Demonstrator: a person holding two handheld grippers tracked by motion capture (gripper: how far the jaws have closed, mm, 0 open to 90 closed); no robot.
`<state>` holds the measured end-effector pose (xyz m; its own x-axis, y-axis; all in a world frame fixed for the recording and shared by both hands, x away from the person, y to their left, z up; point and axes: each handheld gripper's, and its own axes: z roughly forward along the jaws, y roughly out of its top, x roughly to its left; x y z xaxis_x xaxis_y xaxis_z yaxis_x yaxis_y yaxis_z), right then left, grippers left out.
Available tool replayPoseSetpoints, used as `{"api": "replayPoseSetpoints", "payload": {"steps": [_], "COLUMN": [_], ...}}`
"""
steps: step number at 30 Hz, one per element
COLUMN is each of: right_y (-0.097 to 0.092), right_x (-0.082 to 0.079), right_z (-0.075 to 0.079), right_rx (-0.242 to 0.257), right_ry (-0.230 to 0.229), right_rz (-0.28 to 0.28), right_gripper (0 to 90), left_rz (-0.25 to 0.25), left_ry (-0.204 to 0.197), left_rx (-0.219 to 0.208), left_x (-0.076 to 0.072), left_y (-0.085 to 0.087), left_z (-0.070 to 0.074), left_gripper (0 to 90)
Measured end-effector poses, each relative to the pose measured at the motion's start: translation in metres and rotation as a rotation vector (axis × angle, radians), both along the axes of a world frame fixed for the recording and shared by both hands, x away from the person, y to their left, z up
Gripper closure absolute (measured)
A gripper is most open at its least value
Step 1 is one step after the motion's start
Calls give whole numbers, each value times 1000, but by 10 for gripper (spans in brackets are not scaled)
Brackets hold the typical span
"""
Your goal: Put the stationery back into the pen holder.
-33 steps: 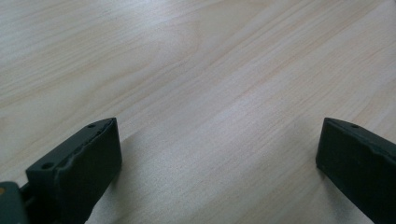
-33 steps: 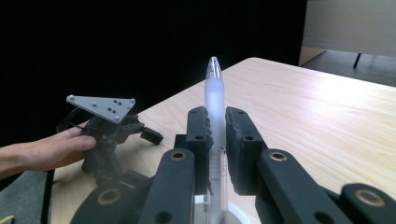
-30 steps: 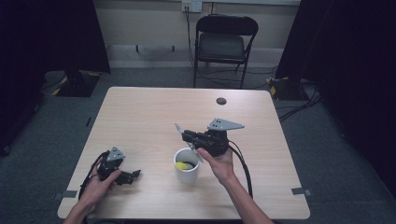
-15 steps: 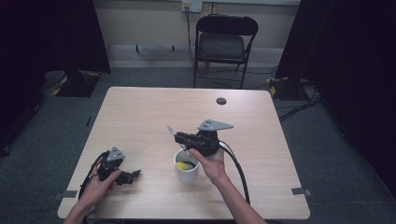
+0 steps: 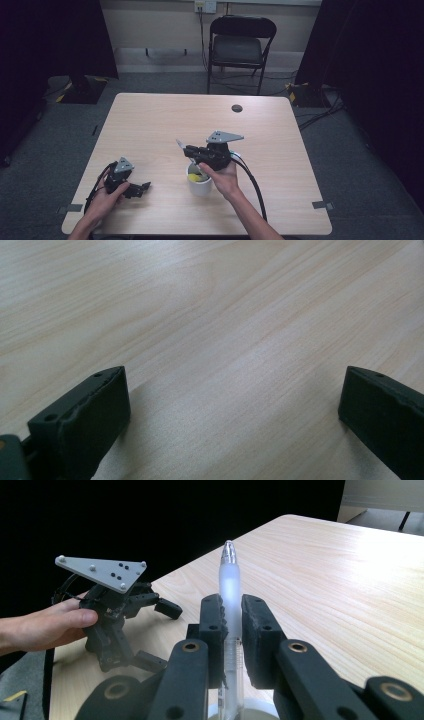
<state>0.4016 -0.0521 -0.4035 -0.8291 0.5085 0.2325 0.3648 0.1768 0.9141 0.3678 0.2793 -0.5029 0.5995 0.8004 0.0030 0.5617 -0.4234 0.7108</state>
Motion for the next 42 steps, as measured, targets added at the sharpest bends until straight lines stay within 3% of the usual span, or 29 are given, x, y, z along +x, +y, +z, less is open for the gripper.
{"api": "replayPoseSetpoints", "payload": {"steps": [3,5,18,30,42], "right_y": [-2,-3,-15,-35,-54], "right_x": [-1,-1,-11,-23,-39], "right_z": [0,-2,3,12,7], "right_rx": [-6,15,-34,-18,-58], "right_ry": [3,39,-3,-32,-41], "right_rz": [1,15,1,25,32], "right_gripper": [803,803,804,804,803], "left_rz": [1,0,0,5,6], "left_ry": [0,1,0,3,3], "left_rx": [1,0,0,-4,-5], "left_x": [0,0,0,2,2], "left_y": [0,0,0,-2,-2], "left_z": [0,0,0,0,0], "left_gripper": [0,0,0,0,0]}}
